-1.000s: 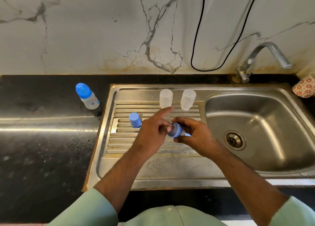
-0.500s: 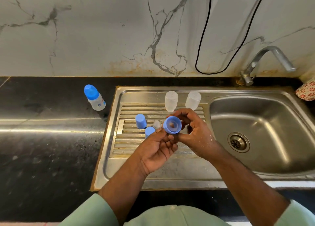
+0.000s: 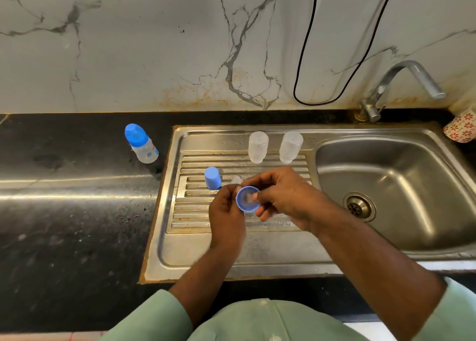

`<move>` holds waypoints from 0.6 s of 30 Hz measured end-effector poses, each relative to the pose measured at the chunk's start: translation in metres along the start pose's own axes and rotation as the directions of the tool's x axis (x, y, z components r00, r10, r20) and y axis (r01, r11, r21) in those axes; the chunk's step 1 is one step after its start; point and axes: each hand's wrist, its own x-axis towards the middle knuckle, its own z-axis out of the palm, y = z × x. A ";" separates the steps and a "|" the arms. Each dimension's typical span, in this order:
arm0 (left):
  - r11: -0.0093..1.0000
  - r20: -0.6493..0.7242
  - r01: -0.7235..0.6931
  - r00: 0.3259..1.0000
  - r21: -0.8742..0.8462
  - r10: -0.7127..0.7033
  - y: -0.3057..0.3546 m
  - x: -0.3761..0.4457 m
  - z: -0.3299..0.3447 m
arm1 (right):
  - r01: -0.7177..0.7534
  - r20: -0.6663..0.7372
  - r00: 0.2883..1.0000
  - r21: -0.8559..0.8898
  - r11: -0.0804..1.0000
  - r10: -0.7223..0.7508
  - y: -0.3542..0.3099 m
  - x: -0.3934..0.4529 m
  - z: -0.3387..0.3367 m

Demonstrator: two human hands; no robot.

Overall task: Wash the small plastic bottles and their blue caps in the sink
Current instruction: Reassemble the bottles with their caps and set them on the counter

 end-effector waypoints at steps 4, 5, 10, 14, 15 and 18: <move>0.955 0.065 0.193 0.981 -0.227 -0.183 0.013 0.000 0.003 | 0.055 -0.044 0.998 0.037 0.998 -0.053 -0.003 -0.001 0.008; 0.882 0.194 0.341 0.937 -0.324 -0.291 0.022 0.003 0.004 | 0.078 -0.034 0.997 0.039 0.996 -0.076 -0.003 -0.002 0.005; 0.741 0.477 0.635 0.732 -0.218 -0.486 0.044 0.006 -0.002 | 0.198 0.013 0.980 0.011 0.980 -0.199 0.004 -0.008 -0.004; 0.850 0.216 0.471 0.878 -0.234 -0.427 0.039 0.007 0.000 | 0.225 -0.036 0.974 -0.009 0.974 -0.226 0.012 -0.006 -0.001; 0.850 0.180 0.454 0.890 -0.268 -0.419 0.037 0.007 0.001 | 0.245 -0.060 0.967 -0.066 0.967 -0.249 0.012 -0.004 0.001; 0.833 0.188 0.468 0.883 -0.294 -0.430 0.039 0.005 0.002 | 0.277 -0.049 0.955 -0.195 0.941 -0.292 0.010 0.001 0.002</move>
